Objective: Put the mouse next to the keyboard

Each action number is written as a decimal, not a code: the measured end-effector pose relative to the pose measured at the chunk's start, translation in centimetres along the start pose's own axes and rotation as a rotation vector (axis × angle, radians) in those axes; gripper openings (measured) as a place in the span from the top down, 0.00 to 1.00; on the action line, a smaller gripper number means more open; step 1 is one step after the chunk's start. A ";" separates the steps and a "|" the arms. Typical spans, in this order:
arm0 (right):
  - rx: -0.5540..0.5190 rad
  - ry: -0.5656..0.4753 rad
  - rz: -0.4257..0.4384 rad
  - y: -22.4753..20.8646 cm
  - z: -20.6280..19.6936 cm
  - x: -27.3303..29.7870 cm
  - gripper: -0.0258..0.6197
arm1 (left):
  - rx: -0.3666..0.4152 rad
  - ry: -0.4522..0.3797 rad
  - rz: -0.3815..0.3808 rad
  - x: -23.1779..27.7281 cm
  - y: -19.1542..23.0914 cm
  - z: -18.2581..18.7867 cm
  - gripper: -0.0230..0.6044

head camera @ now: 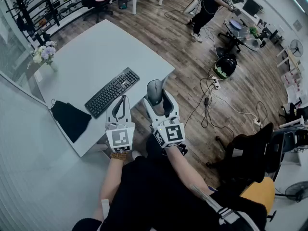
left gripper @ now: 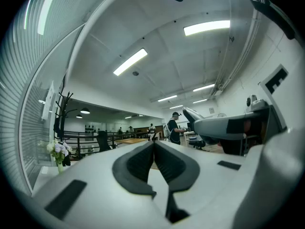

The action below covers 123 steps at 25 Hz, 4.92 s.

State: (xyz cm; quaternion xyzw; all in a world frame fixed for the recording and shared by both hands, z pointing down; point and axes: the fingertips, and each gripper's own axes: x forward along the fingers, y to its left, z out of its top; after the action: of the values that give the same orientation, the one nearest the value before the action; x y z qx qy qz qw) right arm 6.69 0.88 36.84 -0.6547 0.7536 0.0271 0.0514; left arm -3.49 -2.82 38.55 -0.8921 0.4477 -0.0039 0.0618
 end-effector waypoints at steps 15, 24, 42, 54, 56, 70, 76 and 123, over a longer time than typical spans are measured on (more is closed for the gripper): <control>-0.057 0.001 0.018 0.4 0.4 0.7 0.49 | -0.001 -0.005 -0.009 0.7 -0.3 0.0 0.95; -0.060 0.007 0.021 0.4 0.1 1.1 0.49 | -0.003 -0.002 -0.006 1.0 -0.1 -0.1 0.95; -0.063 0.021 -0.005 -1.3 -0.3 3.3 0.50 | -0.016 0.002 -0.034 3.6 0.3 -0.7 0.95; -0.063 0.031 -0.004 -1.8 -0.9 5.4 0.50 | -0.019 0.012 -0.034 5.1 1.3 -1.3 0.95; -0.065 0.033 0.001 -1.7 -1.0 5.8 0.50 | -0.019 0.016 -0.039 5.3 1.3 -1.6 0.95; -0.058 0.053 0.008 -3.6 -2.1 8.6 0.50 | -0.025 0.051 -0.038 8.0 2.0 -3.1 0.95; -0.051 0.058 0.009 -4.8 -2.4 9.8 0.50 | -0.030 0.054 -0.031 9.6 2.2 -3.2 0.95; -0.047 0.078 0.126 -11.6 -5.0 20.0 0.50 | -0.025 0.051 0.042 17.5 3.8 -3.2 0.95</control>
State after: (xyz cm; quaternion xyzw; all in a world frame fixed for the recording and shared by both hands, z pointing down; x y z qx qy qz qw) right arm 15.21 -20.96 39.82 -0.6075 0.7940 0.0223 0.0050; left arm 3.79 -19.36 40.50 -0.8829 0.4675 -0.0197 0.0393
